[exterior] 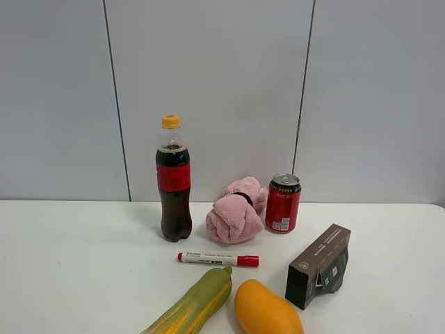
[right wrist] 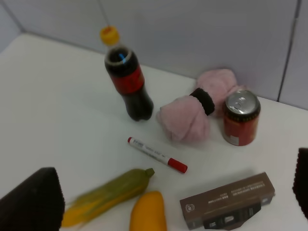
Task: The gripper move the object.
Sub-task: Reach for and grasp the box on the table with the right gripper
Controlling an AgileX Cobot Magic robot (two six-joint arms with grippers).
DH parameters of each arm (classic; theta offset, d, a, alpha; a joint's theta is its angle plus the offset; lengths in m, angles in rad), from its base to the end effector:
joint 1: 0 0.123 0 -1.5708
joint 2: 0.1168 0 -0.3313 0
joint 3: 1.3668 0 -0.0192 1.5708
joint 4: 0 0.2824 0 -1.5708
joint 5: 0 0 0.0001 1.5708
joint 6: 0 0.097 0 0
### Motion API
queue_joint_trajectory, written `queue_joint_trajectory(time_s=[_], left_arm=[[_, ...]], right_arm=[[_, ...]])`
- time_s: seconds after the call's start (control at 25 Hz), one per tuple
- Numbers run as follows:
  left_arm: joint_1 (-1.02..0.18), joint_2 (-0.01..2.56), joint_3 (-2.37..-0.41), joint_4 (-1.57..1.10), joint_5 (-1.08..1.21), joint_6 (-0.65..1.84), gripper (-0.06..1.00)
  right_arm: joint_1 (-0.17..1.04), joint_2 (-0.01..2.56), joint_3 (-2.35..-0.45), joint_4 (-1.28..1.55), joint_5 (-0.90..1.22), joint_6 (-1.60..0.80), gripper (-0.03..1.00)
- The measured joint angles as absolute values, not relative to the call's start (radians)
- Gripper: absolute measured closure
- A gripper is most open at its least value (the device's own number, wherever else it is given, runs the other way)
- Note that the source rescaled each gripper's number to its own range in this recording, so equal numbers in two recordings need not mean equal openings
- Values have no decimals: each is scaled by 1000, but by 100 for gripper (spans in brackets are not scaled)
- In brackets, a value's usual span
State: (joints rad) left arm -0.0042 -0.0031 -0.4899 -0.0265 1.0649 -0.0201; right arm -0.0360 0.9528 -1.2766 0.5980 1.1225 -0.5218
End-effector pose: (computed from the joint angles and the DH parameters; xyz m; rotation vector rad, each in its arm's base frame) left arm -0.0177 -0.0022 0.2862 -0.0152 2.0555 -0.0469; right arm 0.1610 0.0435 0.4945 -0.5004 2.0755 0.4265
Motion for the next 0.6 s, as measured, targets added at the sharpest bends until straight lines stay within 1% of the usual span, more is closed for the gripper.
queue_joint_trajectory(time_s=[0.08, 0.16, 0.24, 0.36, 0.44, 0.52, 0.6], left_arm=[[-4, -3, -490, -27, 1065, -20, -6], [-4, -3, -490, -27, 1065, -20, -6], [-4, -3, -490, -27, 1065, -20, -6], [-4, -3, -490, -27, 1065, -20, -6], [-4, -3, -490, -27, 1065, -20, -6], [-4, -3, -490, -27, 1065, -20, -6], [-4, -3, -490, -27, 1065, -20, -6]], right_arm=[[-28, 1037, -1307, 639, 1152, -626, -2], [9, 1094, -1323, 664, 1169, -688, -2], [73, 1145, -1325, 662, 1161, -704, -1], [221, 1208, -1326, 607, 1106, -712, -1], [323, 1248, -1329, 546, 1077, -659, -1], [425, 1289, -1329, 468, 1050, -538, -1], [530, 1332, -1329, 383, 1031, -365, -1]])
